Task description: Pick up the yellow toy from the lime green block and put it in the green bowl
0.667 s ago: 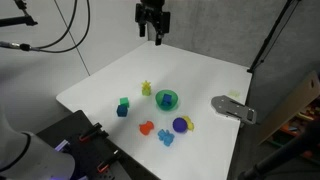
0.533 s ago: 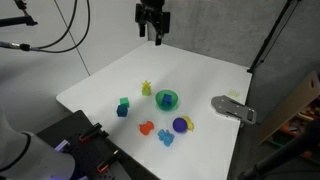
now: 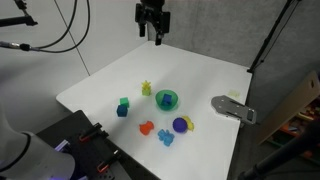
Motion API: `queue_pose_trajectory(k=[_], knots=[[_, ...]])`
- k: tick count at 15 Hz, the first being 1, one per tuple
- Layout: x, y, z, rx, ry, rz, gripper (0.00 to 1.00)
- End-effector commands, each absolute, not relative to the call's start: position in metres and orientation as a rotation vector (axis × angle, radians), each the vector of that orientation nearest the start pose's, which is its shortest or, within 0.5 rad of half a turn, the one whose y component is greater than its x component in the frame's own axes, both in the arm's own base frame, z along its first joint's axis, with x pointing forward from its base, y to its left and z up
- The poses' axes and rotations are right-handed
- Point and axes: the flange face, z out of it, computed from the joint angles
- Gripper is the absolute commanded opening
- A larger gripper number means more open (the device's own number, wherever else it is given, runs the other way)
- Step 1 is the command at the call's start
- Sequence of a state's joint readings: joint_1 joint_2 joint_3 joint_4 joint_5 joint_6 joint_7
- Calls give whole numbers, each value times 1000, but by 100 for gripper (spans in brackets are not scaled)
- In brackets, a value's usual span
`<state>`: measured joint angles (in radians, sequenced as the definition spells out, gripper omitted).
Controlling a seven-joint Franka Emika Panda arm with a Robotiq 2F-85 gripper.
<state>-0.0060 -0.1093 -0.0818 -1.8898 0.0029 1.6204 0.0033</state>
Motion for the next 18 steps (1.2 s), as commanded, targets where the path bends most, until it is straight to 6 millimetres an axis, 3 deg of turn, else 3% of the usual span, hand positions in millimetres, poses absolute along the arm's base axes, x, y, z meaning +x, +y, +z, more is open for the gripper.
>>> queue_pose_trajectory(k=[1, 9, 18], knots=[[511, -46, 536, -3120, 146, 244, 100], [539, -39, 503, -3123, 151, 145, 100], [556, -29, 417, -3146, 120, 55, 100]])
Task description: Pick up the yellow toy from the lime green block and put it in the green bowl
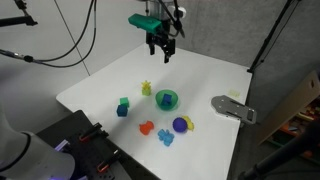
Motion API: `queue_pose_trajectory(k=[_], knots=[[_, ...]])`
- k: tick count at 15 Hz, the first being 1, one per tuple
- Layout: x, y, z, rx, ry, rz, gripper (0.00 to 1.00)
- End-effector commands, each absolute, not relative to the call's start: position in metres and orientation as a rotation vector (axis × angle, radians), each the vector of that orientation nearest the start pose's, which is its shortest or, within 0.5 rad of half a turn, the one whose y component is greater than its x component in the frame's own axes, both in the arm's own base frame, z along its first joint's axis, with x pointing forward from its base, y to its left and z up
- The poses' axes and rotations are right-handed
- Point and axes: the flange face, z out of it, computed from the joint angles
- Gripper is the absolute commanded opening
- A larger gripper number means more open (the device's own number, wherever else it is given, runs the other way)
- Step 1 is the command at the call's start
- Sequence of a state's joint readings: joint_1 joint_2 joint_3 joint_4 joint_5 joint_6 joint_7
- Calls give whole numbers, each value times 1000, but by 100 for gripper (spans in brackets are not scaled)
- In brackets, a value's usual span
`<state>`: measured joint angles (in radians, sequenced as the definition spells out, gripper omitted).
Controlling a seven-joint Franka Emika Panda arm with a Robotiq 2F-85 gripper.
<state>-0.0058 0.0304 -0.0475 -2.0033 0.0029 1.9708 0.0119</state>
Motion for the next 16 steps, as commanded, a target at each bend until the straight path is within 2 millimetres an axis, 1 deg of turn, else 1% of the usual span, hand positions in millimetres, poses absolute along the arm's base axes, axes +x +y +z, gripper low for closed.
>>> queue_pose_trajectory(k=[1, 3, 4, 7, 10, 16], knots=[[558, -29, 407, -3152, 125, 44, 100], [561, -27, 389, -3154, 129, 41, 100], [563, -22, 381, -3165, 123, 35, 100], [571, 1, 362, -3186, 85, 26, 100], [581, 37, 346, -3215, 26, -2, 100], [604, 122, 311, -3200, -91, -34, 100]])
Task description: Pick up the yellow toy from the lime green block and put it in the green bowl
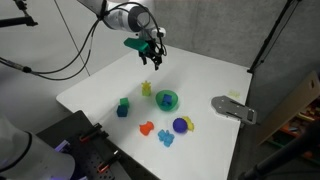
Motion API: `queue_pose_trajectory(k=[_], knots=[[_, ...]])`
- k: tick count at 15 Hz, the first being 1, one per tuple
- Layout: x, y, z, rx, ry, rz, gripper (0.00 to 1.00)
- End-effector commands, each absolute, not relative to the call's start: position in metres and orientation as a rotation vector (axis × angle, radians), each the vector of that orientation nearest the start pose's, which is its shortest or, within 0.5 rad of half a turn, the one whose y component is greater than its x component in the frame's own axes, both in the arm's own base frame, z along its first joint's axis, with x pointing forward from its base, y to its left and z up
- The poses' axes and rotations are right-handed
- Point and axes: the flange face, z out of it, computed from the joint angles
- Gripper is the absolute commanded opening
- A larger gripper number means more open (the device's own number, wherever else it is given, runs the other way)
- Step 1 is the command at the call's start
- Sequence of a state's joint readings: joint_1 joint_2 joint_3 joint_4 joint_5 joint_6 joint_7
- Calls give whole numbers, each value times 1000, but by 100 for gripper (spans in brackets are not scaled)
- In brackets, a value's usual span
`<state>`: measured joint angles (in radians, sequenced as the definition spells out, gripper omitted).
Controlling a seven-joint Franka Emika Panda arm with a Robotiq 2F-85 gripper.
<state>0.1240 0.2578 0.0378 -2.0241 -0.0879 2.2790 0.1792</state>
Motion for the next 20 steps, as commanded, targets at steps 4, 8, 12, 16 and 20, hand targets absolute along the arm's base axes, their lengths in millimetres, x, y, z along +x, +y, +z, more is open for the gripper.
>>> queue_pose_trajectory(k=[4, 8, 12, 16, 20], knots=[[619, 164, 276, -3183, -196, -1, 100], [630, 189, 226, -3173, -263, 83, 100], [638, 203, 187, -3182, -295, 139, 100], [643, 207, 157, -3210, -307, 188, 100], [646, 213, 136, -3217, -326, 211, 100]])
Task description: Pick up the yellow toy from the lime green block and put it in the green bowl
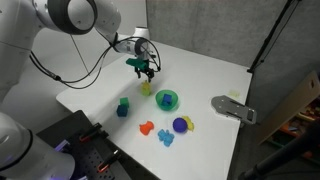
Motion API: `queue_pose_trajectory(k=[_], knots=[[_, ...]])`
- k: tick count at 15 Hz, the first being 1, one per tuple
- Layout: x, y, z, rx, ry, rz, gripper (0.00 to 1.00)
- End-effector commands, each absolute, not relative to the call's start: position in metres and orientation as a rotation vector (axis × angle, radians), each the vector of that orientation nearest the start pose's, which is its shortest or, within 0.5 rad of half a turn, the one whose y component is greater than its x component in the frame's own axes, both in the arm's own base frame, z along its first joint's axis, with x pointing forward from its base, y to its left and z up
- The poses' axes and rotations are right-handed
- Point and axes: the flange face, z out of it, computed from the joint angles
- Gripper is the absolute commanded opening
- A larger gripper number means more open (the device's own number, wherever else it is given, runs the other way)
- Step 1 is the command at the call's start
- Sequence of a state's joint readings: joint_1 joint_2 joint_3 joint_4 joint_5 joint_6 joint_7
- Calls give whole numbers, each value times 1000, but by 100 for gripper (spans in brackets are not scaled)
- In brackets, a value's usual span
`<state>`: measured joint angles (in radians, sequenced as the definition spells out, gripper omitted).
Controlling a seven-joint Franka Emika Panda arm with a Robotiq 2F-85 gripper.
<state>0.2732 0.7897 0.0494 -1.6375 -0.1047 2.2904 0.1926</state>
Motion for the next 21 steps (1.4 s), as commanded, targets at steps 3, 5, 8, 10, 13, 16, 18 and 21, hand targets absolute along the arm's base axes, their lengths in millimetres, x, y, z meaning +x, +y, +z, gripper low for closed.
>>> queue_pose_trajectory(k=[3, 5, 8, 10, 13, 16, 18, 21], knots=[[647, 218, 124, -3228, -340, 229, 100], [647, 220, 119, -3234, -349, 238, 100], [647, 221, 112, -3250, -360, 267, 100], [647, 220, 111, -3267, -375, 288, 100], [647, 220, 111, -3283, -380, 323, 66], [648, 220, 112, -3294, -381, 348, 42], [651, 221, 120, -3294, -378, 351, 32], [658, 209, 134, -3295, -365, 321, 19]])
